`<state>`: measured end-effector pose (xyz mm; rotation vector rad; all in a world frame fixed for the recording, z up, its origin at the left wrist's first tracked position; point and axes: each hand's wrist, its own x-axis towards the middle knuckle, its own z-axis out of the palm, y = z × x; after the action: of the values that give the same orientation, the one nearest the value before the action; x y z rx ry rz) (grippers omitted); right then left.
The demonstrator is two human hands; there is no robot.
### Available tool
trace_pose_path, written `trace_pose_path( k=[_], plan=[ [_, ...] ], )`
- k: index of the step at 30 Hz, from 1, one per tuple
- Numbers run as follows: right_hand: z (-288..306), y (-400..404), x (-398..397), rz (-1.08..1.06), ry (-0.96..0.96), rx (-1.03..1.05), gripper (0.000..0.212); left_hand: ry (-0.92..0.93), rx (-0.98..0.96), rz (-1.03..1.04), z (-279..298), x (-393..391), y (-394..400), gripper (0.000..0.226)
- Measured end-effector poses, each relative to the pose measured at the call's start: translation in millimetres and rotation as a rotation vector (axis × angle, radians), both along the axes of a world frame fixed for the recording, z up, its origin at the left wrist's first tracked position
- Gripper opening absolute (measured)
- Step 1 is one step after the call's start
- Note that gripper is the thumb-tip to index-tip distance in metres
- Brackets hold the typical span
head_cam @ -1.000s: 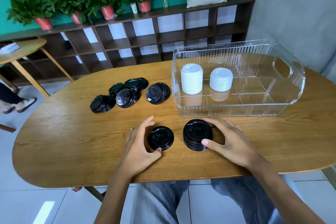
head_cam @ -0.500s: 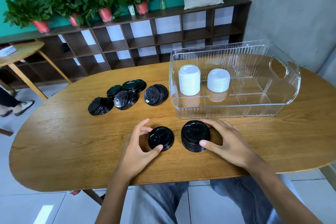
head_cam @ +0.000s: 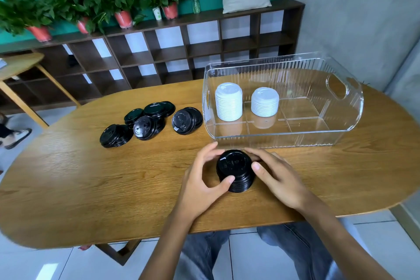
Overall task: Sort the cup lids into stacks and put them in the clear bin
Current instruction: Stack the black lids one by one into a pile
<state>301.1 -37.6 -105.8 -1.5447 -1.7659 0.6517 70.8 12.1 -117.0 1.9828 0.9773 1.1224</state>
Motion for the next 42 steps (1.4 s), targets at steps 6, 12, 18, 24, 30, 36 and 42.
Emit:
trace_pose_path(
  k=[6,12,18,24,30,36,42],
  plan=[
    [-1.0,3.8,-1.7,-0.001,-0.085,0.033,0.047,0.096,0.018,-0.034,-3.1,0.5,0.5,0.079],
    [-1.8,4.3,-1.7,0.003,-0.091,0.04,0.042,0.112,0.03,-0.05,-2.5,2.2,-0.9,0.079],
    [-2.0,3.2,-2.7,0.004,-0.117,0.029,0.049,0.134,0.014,-0.041,-3.1,2.6,-0.9,0.079],
    [-2.0,3.6,-4.3,-0.013,-0.125,0.028,0.054,0.158,0.002,-0.05,-3.7,2.8,-1.5,0.079],
    [-2.2,2.4,-5.1,-0.012,-0.143,0.045,0.049,0.151,0.001,-0.049,-2.8,2.9,-2.7,0.078],
    [-1.4,0.8,-3.8,0.004,-0.144,0.045,0.059,0.151,0.006,-0.053,-3.1,2.7,-2.4,0.081],
    [0.2,1.6,-3.9,0.031,-0.199,0.042,0.062,0.16,-0.003,-0.051,-3.6,2.7,-1.7,0.082]
  ],
)
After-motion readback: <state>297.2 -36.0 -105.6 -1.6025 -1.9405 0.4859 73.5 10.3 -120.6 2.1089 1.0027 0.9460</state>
